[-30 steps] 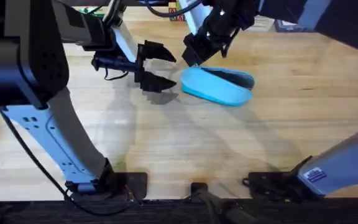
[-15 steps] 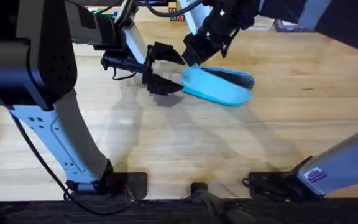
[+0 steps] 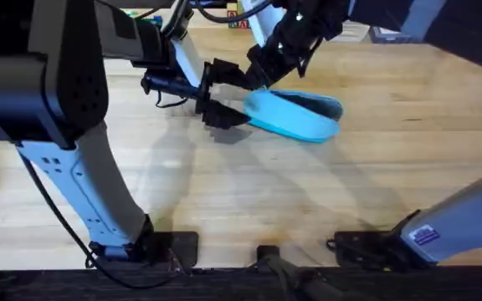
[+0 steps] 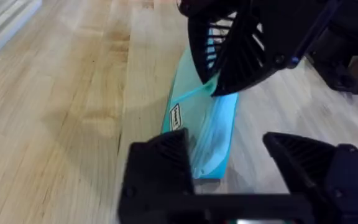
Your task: Unzip the bag, pick up the pens from the table one at a time and place them inside, then zip the bag closed.
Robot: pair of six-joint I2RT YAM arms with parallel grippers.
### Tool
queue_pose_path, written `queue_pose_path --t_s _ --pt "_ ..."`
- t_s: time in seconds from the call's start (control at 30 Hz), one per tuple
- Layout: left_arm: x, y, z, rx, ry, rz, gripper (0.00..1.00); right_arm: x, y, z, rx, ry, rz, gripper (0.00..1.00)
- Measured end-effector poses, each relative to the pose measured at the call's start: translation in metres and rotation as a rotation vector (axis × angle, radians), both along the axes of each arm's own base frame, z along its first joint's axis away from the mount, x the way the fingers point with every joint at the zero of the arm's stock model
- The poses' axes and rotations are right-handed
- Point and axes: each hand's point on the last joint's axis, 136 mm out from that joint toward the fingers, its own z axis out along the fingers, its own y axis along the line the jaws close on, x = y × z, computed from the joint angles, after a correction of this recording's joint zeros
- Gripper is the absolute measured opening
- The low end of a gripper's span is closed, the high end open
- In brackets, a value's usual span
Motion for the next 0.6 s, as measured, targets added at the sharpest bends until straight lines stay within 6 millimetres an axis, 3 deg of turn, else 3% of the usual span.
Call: queue_pose_path --t_s 0.13,0.47,0.6 --pt "-0.0010 -0.0019 0.0005 -0.003 0.000 -0.005 0.742 -0.0001 0.0000 0.0000 0.000 0.000 0.000 0.031" --pt "-0.0001 -0.0019 0.0005 -0.005 -0.010 -0.005 0.080 -0.0019 -0.0002 -0.0006 -0.001 0.008 0.002 0.031" --pt "-0.0002 -0.0019 0.0004 -0.004 -0.010 -0.006 0.044 -0.0019 -0.0003 -0.0004 -0.001 0.008 0.002 0.031"
